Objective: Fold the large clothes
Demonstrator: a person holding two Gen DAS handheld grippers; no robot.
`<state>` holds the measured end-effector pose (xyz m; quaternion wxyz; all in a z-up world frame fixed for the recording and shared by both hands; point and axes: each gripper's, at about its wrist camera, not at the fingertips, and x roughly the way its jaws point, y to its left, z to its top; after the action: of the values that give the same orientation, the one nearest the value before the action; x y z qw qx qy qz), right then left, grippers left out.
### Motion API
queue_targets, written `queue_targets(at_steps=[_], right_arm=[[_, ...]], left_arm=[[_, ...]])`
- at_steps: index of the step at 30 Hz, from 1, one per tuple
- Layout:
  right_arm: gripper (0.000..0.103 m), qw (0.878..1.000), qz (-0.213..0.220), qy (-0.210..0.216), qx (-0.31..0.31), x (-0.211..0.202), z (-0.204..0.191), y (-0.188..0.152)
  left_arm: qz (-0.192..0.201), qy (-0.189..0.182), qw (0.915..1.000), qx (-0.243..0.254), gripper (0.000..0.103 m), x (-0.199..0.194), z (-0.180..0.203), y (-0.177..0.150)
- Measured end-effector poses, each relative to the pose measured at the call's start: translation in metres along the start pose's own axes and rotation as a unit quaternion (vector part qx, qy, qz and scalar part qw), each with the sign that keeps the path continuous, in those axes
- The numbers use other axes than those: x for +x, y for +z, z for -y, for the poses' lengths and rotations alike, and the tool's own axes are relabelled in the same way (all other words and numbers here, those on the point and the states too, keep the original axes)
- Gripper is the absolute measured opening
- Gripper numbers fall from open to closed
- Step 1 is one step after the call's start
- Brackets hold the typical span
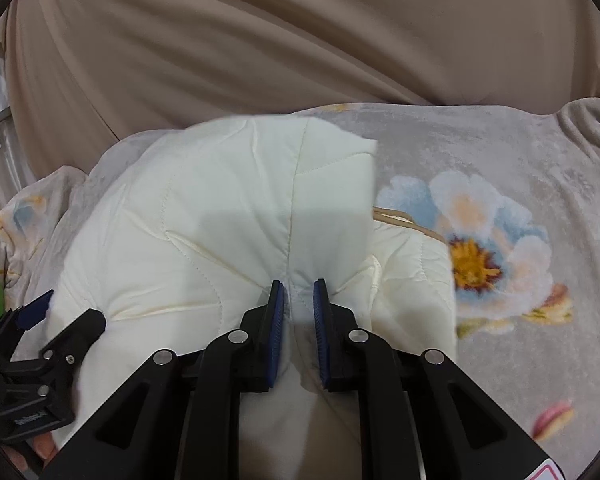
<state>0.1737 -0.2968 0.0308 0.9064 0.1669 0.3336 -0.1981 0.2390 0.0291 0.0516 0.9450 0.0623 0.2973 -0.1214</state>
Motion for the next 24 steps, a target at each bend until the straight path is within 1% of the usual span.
queue_targets(at_steps=[2, 3, 4, 5, 7, 8, 10, 12, 14, 16, 17, 21, 24], right_arm=[[0.026, 1.000, 0.013, -0.002, 0.010, -0.033, -0.004, 0.000], [0.034, 1.000, 0.021, 0.002, 0.011, -0.049, -0.004, -0.002], [0.044, 1.000, 0.029, 0.006, 0.010, -0.066, -0.004, -0.005], [0.055, 0.999, 0.034, 0.001, 0.009, -0.085, -0.004, -0.010], [0.061, 0.999, 0.031, -0.006, 0.006, -0.113, -0.002, -0.025], [0.064, 1.000, 0.028, -0.010, 0.005, -0.127, -0.001, -0.038], [0.068, 0.999, 0.021, -0.022, 0.007, -0.144, 0.002, -0.062], [0.068, 0.999, 0.016, -0.036, 0.004, -0.156, 0.004, -0.092], [0.068, 0.999, 0.014, -0.046, 0.006, -0.163, 0.006, -0.116], [0.068, 0.999, 0.009, -0.045, 0.015, -0.169, 0.009, -0.135], [0.068, 0.999, 0.007, -0.045, 0.019, -0.170, 0.009, -0.142], [0.069, 0.997, 0.012, -0.071, 0.006, -0.172, 0.006, -0.158], [0.069, 0.998, 0.007, -0.070, 0.004, -0.168, 0.004, -0.166]], left_arm=[[0.010, 0.009, 0.9998, 0.012, 0.097, -0.028, -0.001, -0.005], [0.016, 0.014, 0.9996, 0.016, 0.097, -0.040, -0.002, -0.008], [0.022, 0.018, 0.9994, 0.021, 0.097, -0.053, -0.002, -0.012], [0.028, 0.023, 0.9990, 0.026, 0.097, -0.067, -0.003, -0.018], [0.037, 0.028, 0.9986, 0.026, 0.098, -0.092, -0.004, -0.033], [0.036, 0.028, 0.9986, 0.025, 0.098, -0.101, -0.003, -0.040], [0.034, 0.025, 0.9988, 0.022, 0.098, -0.116, 0.000, -0.057], [0.032, 0.027, 0.9990, 0.017, 0.098, -0.126, 0.004, -0.074], [0.027, 0.027, 0.9992, 0.014, 0.098, -0.131, 0.010, -0.087], [0.020, 0.026, 0.9993, 0.017, 0.098, -0.131, 0.018, -0.100], [0.019, 0.029, 0.9992, 0.019, 0.098, -0.130, 0.022, -0.104], [0.018, 0.040, 0.9986, 0.028, 0.098, -0.129, 0.034, -0.117], [0.011, 0.042, 0.9985, 0.034, 0.098, -0.127, 0.039, -0.120]])
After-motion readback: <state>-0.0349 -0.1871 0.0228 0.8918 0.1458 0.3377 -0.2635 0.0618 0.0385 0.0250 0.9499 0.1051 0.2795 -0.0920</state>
